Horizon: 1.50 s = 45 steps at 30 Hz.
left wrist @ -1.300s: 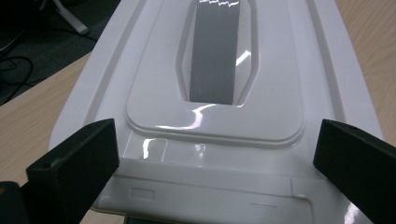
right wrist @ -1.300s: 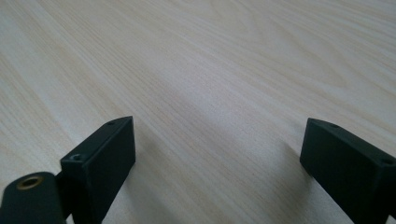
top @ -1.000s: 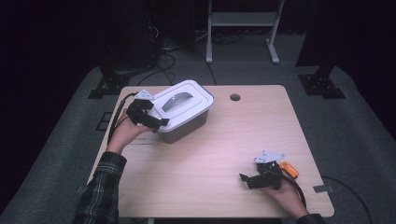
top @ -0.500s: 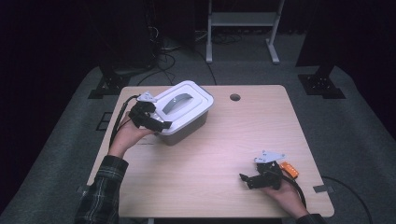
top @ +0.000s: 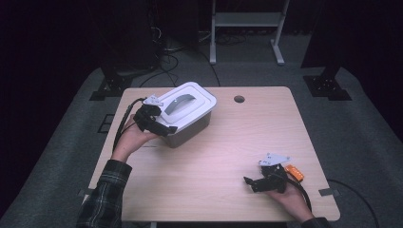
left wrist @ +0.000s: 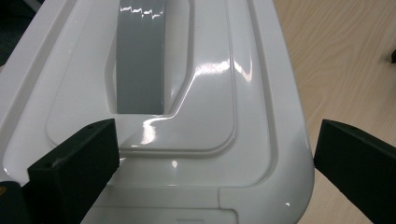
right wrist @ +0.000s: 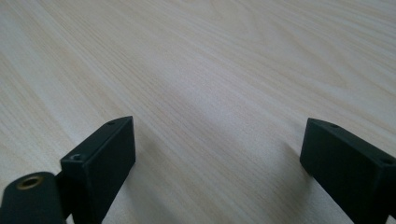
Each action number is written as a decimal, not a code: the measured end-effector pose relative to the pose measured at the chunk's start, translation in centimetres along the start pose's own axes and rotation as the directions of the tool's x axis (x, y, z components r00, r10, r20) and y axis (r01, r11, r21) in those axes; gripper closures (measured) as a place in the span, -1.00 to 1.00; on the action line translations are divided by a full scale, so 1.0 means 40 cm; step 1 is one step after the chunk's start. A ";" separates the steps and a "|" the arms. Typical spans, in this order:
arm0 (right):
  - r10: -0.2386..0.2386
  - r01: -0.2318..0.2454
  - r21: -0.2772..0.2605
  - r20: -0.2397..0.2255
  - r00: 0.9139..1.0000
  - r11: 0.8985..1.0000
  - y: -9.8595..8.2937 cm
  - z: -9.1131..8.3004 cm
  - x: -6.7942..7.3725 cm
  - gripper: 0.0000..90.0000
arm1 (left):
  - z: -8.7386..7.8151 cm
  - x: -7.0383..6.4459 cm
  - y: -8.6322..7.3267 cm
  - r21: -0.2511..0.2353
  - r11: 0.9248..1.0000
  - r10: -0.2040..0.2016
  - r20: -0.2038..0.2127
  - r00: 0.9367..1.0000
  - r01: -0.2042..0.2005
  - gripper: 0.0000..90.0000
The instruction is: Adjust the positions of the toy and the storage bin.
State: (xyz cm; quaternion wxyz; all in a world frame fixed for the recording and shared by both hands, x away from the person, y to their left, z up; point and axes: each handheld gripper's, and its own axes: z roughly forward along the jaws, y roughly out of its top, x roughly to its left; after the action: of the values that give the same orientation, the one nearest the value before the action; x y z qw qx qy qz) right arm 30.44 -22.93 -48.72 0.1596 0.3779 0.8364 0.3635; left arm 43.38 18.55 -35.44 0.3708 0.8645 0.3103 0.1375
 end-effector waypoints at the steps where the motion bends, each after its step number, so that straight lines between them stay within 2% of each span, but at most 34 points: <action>1: 0.000 0.000 0.000 0.000 1.000 1.000 0.000 0.000 0.000 -0.79 | 0.001 -0.006 0.001 0.005 1.000 0.009 -0.004 1.000 -0.009 -0.98; 4: 0.000 0.000 0.000 0.000 1.000 1.000 0.000 0.000 0.000 -0.79 | -0.003 -0.028 0.000 0.001 1.000 0.030 0.004 1.000 -0.030 -0.89; 6: 0.000 0.000 0.000 0.000 1.000 1.000 0.000 0.000 0.000 -0.79 | -0.010 -0.037 -0.002 -0.007 0.999 0.034 0.021 0.999 -0.034 -0.72; 10: 0.000 0.000 0.000 0.000 1.000 1.000 0.000 0.000 0.000 -0.79 | -0.018 -0.050 -0.006 -0.008 0.999 0.032 0.024 0.999 -0.032 -0.49; 13: 0.000 0.000 -0.001 0.000 1.000 1.000 0.000 0.000 0.000 -0.79 | -0.023 -0.058 -0.007 -0.024 0.999 0.036 0.037 0.999 -0.036 -0.24; 17: 0.000 0.000 0.000 0.000 1.000 1.000 0.000 0.000 0.000 -0.79 | -0.020 -0.073 -0.007 -0.035 0.997 0.065 0.021 0.998 -0.065 0.09; 21: 0.001 -0.001 0.000 0.000 1.000 1.000 0.000 0.000 0.000 -0.79 | -0.013 -0.084 -0.001 -0.041 0.997 0.073 0.010 0.997 -0.072 0.30; 26: 0.000 0.000 0.001 0.000 1.000 1.000 0.000 0.000 0.000 -0.79 | 0.007 -0.095 0.019 -0.041 0.996 0.084 -0.005 0.996 -0.084 0.35; 29: 0.000 0.000 0.000 0.000 1.000 1.000 0.000 0.000 0.000 -0.79 | 0.017 -0.098 0.030 -0.038 0.996 0.080 -0.005 0.997 -0.081 0.58; 35: 0.000 0.000 -0.001 0.001 1.000 1.000 0.000 0.000 0.000 -0.79 | 0.025 -0.107 0.040 -0.022 0.998 0.065 0.008 0.998 -0.065 0.61; 37: 0.001 -0.001 0.000 0.001 1.000 1.000 0.000 0.000 0.000 -0.79 | 0.024 -0.114 0.043 -0.022 0.997 0.072 -0.001 0.997 -0.072 0.62; 39: 0.001 -0.001 -0.001 0.001 1.000 1.000 0.000 0.000 0.000 -0.79 | 0.018 -0.120 0.048 -0.040 0.997 0.069 0.010 0.998 -0.069 0.64; 40: 0.000 0.000 -0.001 0.000 1.000 1.000 0.000 0.000 0.000 -0.79 | 0.009 -0.121 0.051 -0.072 0.995 0.071 0.038 0.997 -0.068 1.00; 41: 0.001 -0.001 -0.001 0.000 1.000 1.000 0.000 0.000 0.000 -0.79 | 0.005 -0.125 0.055 -0.073 0.995 0.074 0.041 0.996 -0.071 1.00; 43: 0.000 0.000 0.000 0.000 1.000 1.000 0.000 0.000 0.000 -0.79 | 0.004 -0.132 0.061 -0.046 0.994 0.098 0.013 0.995 -0.097 1.00; 45: -0.001 0.001 -0.001 0.000 1.000 1.000 0.000 0.000 0.000 -0.79 | 0.003 -0.130 0.061 -0.049 0.995 0.092 0.012 0.996 -0.091 1.00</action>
State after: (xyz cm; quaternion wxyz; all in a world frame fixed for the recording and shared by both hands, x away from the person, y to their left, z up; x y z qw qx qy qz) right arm 30.45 -22.90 -48.72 0.1598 0.3772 0.8365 0.3639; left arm 40.49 13.87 -33.78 0.3870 0.8696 0.2644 0.1555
